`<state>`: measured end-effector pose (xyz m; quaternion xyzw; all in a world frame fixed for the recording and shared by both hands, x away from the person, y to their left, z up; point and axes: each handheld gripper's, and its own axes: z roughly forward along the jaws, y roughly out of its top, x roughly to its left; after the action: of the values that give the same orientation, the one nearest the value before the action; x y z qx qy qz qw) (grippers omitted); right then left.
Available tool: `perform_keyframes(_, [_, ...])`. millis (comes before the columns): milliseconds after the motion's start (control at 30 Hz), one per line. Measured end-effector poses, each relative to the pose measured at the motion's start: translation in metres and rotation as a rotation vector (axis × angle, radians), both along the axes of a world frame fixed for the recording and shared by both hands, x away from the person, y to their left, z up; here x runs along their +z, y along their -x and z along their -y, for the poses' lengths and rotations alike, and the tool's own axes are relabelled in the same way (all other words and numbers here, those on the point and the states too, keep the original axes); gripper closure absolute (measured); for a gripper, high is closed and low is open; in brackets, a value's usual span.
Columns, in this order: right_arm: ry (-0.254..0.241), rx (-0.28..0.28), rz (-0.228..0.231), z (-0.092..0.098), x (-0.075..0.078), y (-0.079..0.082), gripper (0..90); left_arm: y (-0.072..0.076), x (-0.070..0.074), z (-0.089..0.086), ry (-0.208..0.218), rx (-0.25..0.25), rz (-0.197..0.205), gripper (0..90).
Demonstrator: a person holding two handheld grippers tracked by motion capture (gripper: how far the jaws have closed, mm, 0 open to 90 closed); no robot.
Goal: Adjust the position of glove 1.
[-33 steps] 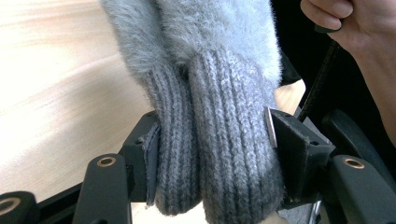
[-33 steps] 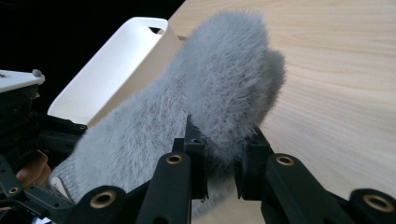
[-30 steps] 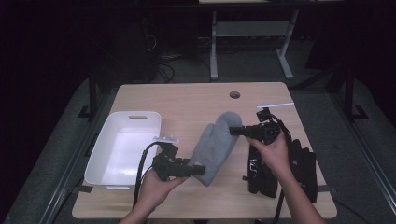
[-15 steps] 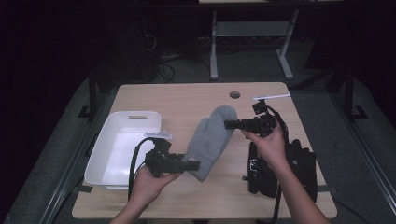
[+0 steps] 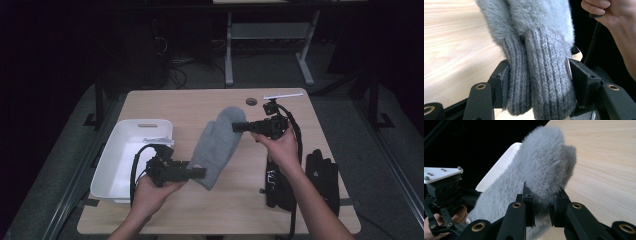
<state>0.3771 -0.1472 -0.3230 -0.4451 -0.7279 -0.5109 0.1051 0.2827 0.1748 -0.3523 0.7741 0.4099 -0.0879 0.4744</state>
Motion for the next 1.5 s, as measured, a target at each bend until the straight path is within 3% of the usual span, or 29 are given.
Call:
perform_keyframes(500, [-0.057,0.041,-0.022,-0.029,0.008,-0.014,76.2,0.001,0.007,-0.028,0.019,0.054,0.013,39.7])
perform_keyframes(900, [-0.056,0.086,-0.001,-0.065,0.021,-0.023,75.7,0.006,0.014,-0.057,0.03,0.104,0.026,39.5])
perform_keyframes(1500, [-0.049,0.139,0.009,-0.103,0.032,-0.034,75.3,0.012,0.021,-0.085,0.038,0.167,0.031,39.4])
